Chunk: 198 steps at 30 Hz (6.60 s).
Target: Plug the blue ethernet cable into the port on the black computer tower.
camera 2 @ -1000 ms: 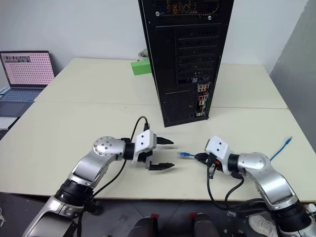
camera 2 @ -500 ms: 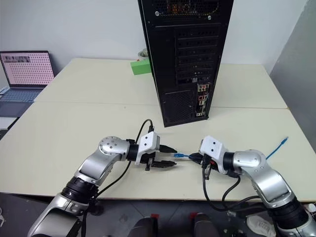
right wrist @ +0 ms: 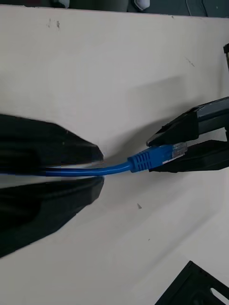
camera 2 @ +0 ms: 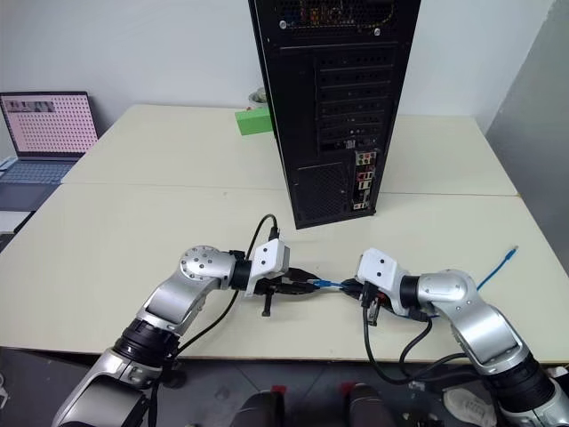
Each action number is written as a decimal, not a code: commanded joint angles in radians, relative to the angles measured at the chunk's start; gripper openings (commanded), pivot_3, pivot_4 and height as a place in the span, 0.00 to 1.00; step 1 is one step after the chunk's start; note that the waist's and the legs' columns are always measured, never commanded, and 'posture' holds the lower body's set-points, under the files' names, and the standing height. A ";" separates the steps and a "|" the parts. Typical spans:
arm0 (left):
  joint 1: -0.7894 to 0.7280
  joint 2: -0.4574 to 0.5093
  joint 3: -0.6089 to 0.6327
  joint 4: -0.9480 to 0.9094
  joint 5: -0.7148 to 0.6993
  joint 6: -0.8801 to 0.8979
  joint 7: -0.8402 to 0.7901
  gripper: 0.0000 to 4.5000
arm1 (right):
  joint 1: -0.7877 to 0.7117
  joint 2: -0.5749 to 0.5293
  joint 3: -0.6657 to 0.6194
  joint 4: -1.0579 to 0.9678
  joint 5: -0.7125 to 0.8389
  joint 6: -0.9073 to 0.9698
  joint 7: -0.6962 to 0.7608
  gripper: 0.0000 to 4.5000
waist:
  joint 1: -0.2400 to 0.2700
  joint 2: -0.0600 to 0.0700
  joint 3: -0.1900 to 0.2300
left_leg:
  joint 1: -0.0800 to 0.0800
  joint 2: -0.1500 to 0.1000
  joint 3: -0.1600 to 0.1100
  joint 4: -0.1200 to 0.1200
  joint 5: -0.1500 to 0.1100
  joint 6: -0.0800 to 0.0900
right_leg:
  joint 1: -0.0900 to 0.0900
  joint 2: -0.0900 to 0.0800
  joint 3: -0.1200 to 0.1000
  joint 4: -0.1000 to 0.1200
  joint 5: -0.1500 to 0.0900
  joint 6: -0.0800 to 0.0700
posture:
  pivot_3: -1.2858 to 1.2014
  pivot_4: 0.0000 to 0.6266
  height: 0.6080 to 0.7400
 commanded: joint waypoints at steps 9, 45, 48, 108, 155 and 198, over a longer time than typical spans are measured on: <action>0.038 -0.035 0.013 0.141 0.180 -0.727 0.172 0.07 | 0.031 -0.030 -0.259 -0.097 0.360 0.283 0.040 0.78 | 0.001 0.000 0.000 | 0.000 0.000 0.000 0.000 0.000 0.000 | 0.000 0.000 0.000 0.000 0.000 0.000 | 0.52 0.24 1.00; -0.060 0.007 -0.009 0.390 0.615 -1.359 0.740 0.07 | -0.041 0.153 -0.272 -0.080 0.640 0.530 -0.173 0.01 | 0.002 0.000 0.000 | 0.000 0.000 0.000 0.000 0.000 0.000 | 0.001 0.000 0.000 0.001 0.001 0.001 | 0.52 0.24 1.00; -0.055 0.010 -0.015 0.392 0.614 -1.351 0.750 0.07 | -0.047 0.149 -0.270 -0.074 0.642 0.532 -0.167 0.00 | 0.002 0.000 0.000 | 0.000 0.000 0.000 0.000 0.000 0.000 | 0.001 0.000 0.000 0.001 0.001 0.001 | 0.52 0.24 1.00; -0.028 -0.282 0.112 -0.356 0.067 0.532 0.767 0.63 | -0.366 0.574 -0.319 0.222 0.030 0.228 -0.910 0.00 | -0.003 0.000 0.000 | -0.001 0.000 -0.001 0.000 0.000 0.000 | -0.001 0.001 0.000 0.001 0.001 0.001 | 0.52 0.24 1.00; -0.011 -0.273 0.095 -0.351 0.076 0.515 0.778 0.63 | -0.372 0.590 -0.285 0.222 -0.034 0.239 -0.879 0.00 | -0.025 0.001 0.000 | -0.003 0.000 -0.002 -0.001 0.000 0.000 | -0.003 0.001 0.000 0.001 0.001 0.001 | 0.52 0.24 1.00; -0.008 -0.258 0.092 -0.346 0.079 0.516 0.776 0.63 | -0.399 0.600 -0.289 0.246 -0.050 0.234 -0.850 0.00 | -0.025 0.001 0.000 | -0.004 0.000 -0.002 -0.001 0.000 0.000 | -0.004 0.000 0.000 0.000 0.001 0.001 | 0.52 0.24 1.00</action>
